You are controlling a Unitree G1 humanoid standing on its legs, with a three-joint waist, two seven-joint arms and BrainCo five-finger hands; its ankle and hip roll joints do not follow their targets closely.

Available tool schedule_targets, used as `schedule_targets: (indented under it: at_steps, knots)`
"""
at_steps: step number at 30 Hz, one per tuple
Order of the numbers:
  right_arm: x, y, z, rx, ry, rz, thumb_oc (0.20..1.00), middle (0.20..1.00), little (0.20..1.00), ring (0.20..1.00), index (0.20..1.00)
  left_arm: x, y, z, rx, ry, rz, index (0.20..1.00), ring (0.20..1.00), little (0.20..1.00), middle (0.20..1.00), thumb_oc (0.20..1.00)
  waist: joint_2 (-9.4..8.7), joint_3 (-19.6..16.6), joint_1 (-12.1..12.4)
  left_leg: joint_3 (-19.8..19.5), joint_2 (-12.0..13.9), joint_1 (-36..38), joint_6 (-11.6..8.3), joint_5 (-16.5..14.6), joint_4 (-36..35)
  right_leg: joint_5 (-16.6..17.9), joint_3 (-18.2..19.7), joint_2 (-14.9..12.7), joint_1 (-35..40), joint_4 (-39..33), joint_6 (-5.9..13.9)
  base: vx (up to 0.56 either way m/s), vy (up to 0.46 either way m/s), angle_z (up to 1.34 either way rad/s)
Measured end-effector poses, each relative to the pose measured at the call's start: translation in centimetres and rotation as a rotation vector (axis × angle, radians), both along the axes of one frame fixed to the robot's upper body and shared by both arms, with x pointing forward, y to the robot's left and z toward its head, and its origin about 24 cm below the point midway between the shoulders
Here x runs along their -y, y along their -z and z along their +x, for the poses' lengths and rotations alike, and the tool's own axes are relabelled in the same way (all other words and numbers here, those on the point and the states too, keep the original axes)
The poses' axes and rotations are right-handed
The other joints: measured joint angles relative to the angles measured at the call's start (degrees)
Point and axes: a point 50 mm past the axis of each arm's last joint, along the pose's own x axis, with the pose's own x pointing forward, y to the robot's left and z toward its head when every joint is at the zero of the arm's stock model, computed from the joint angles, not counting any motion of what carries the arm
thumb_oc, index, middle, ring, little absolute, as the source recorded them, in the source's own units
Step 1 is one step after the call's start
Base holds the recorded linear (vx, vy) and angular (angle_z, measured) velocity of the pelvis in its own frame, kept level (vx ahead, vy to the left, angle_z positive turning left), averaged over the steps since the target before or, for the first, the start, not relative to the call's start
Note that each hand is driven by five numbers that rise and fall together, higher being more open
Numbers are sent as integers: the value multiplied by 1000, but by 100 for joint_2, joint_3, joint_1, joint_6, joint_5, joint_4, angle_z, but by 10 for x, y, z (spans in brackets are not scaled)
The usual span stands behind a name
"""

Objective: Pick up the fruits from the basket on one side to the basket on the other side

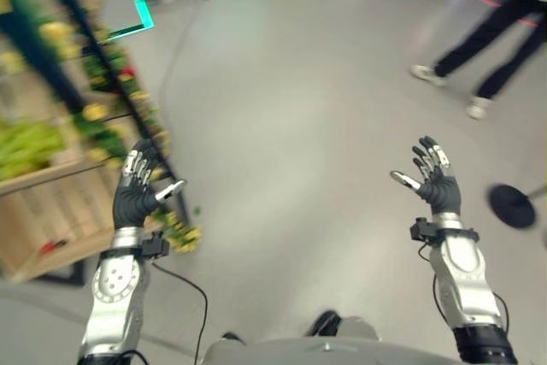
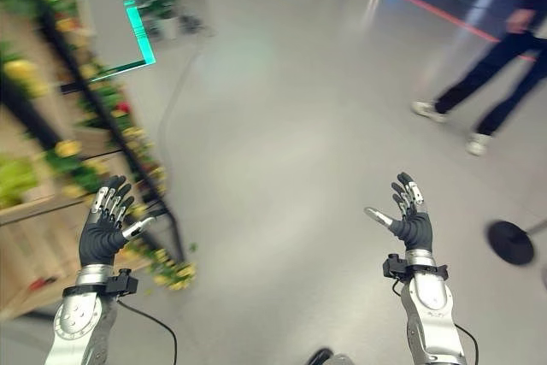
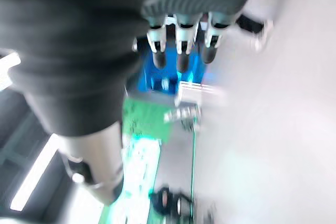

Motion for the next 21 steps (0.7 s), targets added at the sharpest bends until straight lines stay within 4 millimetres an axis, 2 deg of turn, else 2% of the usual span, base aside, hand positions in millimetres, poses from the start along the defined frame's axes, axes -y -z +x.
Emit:
schedule_targets:
  at_steps: [1, 3, 5, 6, 7, 8, 9, 10, 11, 12, 13, 14, 15, 16, 17, 18, 20, 21]
  knots:
    - [6, 0, -3, -11, 12, -33, 1000, 1000, 1000, 1000, 1000, 4, 0, 2, 4, 20, -1, 1000, 1000, 1000, 1000, 1000, 140, -81, -45, -58, 171, 45, -51, -42, 30, 14, 273, 286, -76, -230, -69, 60, -243, -146]
    - [22, 2, -13, -38, 76, -69, 1000, 1000, 1000, 1000, 1000, 11, -4, 11, 25, 54, -3, 1000, 1000, 1000, 1000, 1000, 287, -104, -375, -49, 271, 189, -82, -55, -165, -9, 395, 498, -134, -221, -183, 102, -311, -86]
    - [35, 1, -20, -48, 127, -91, 1000, 1000, 1000, 1000, 1000, 22, -13, 23, 66, 106, -8, 1000, 1000, 1000, 1000, 1000, 322, -114, -636, -50, 375, 229, -137, 28, -105, -87, 544, 670, -225, -125, -264, 223, -440, -67]
    - [37, 2, -20, -53, 135, -96, 1000, 1000, 1000, 1000, 1000, 29, -18, 29, 89, 145, -7, 1000, 1000, 1000, 1000, 1000, 307, -129, -645, -87, 517, 262, -148, 37, 168, -128, 772, 815, -253, -122, -343, 274, -483, -95]
    - [37, 3, -20, -55, 136, -94, 1000, 1000, 1000, 1000, 1000, 32, -18, 30, 90, 162, -9, 1000, 1000, 1000, 1000, 1000, 298, -142, -642, -215, 626, 287, -158, 71, 426, -204, 811, 957, -258, -109, -339, 199, -324, -126]
    - [36, 5, -20, -58, 137, -82, 1000, 1000, 1000, 1000, 1000, 36, -19, 32, 91, 181, -12, 1000, 1000, 1000, 1000, 1000, 245, -117, -557, -526, 806, 209, -191, 77, 1008, -286, 1007, 1063, -222, -39, -557, 130, -185, -156]
    - [32, 8, -19, -62, 134, -68, 1000, 1000, 1000, 1000, 1000, 43, -12, 31, 63, 208, -22, 1000, 1000, 1000, 1000, 1000, 230, -107, -340, -898, 1126, 9, -284, 182, 1862, -248, 1167, 1215, -28, -272, -656, 115, -217, -137]
    - [32, 8, -19, -60, 130, -69, 1000, 1000, 1000, 1000, 1000, 48, -10, 31, 54, 227, -27, 1000, 1000, 1000, 1000, 1000, 199, -106, -466, -1272, 1074, -192, -486, 234, 2053, -282, 1226, 1303, 109, -420, -686, 192, -264, -133]
    - [32, 7, -18, -60, 131, -72, 1000, 1000, 1000, 1000, 1000, 55, -8, 29, 49, 249, -46, 1000, 1000, 1000, 1000, 1000, 134, 8, -446, -2223, 712, -549, -640, 176, 2671, -158, 1612, 1405, 266, -580, -711, 99, -132, -108]
    - [28, 6, -15, -53, 116, -67, 1000, 1000, 1000, 1000, 1000, 55, -5, 23, 39, 244, -55, 1000, 1000, 1000, 1000, 1000, 69, 18, -343, -2751, 203, -649, -699, -15, 2634, -75, 2038, 1420, 319, -681, -726, 177, -76, -195]
    - [22, 3, -13, -35, 81, -68, 1000, 1000, 1000, 1000, 1000, 54, 1, 16, 9, 247, -57, 1000, 1000, 1000, 1000, 1000, -14, 61, -126, -3173, -463, -747, -559, -226, 2345, 147, 2619, 1438, 468, -993, -729, 92, -27, -180]
    - [22, 0, -13, -26, 75, -72, 1000, 1000, 1000, 1000, 1000, 53, 3, 14, 1, 250, -53, 1000, 1000, 1000, 1000, 1000, 3, 87, -120, -3178, -548, -931, -545, -224, 2282, 188, 2608, 1458, 546, -1088, -744, 191, 32, -152]
    - [22, 2, -15, -35, 76, -71, 1000, 1000, 1000, 1000, 1000, 52, 3, 14, -7, 254, -46, 1000, 1000, 1000, 1000, 1000, 2, 95, -221, -3243, -586, -1275, -520, -209, 2167, 182, 2654, 1513, 646, -1193, -753, 183, 49, -87]
    - [22, 6, -19, -51, 76, -69, 1000, 1000, 1000, 1000, 1000, 53, 2, 16, 0, 263, -42, 1000, 1000, 1000, 1000, 1000, -54, 121, -261, -3548, -794, -1549, -485, -190, 1709, 78, 2987, 1561, 729, -1265, -707, 192, 46, -84]
    - [21, 7, -18, -55, 68, -69, 1000, 1000, 1000, 1000, 1000, 53, 2, 16, -1, 264, -39, 1000, 1000, 1000, 1000, 1000, -107, 149, -245, -3773, -950, -1554, -486, -188, 1322, 124, 3176, 1559, 735, -1262, -670, 147, 31, -150]
    - [19, 5, -16, -47, 58, -73, 1000, 1000, 1000, 1000, 1000, 53, 2, 15, -5, 264, -39, 1000, 1000, 1000, 1000, 1000, -136, 180, -97, -4390, -1215, -1541, -420, -114, 529, 178, 3647, 1575, 713, -1286, -610, 216, 42, -186]
    - [19, 3, -14, -37, 52, -81, 1000, 1000, 1000, 1000, 1000, 53, 3, 16, -10, 265, -38, 1000, 1000, 1000, 1000, 1000, 10, 220, -145, -5326, -1448, -1695, -248, 29, 5, 350, 4179, 1672, 881, -1546, -555, 218, 67, -197]
    - [19, 2, -13, -40, 43, -90, 1000, 1000, 1000, 1000, 1000, 51, 4, 16, -15, 258, -35, 1000, 1000, 1000, 1000, 1000, 155, 271, 56, -6008, -1525, -1626, -148, 166, -377, 341, 4460, 1746, 909, -1456, -528, 152, 108, -182]
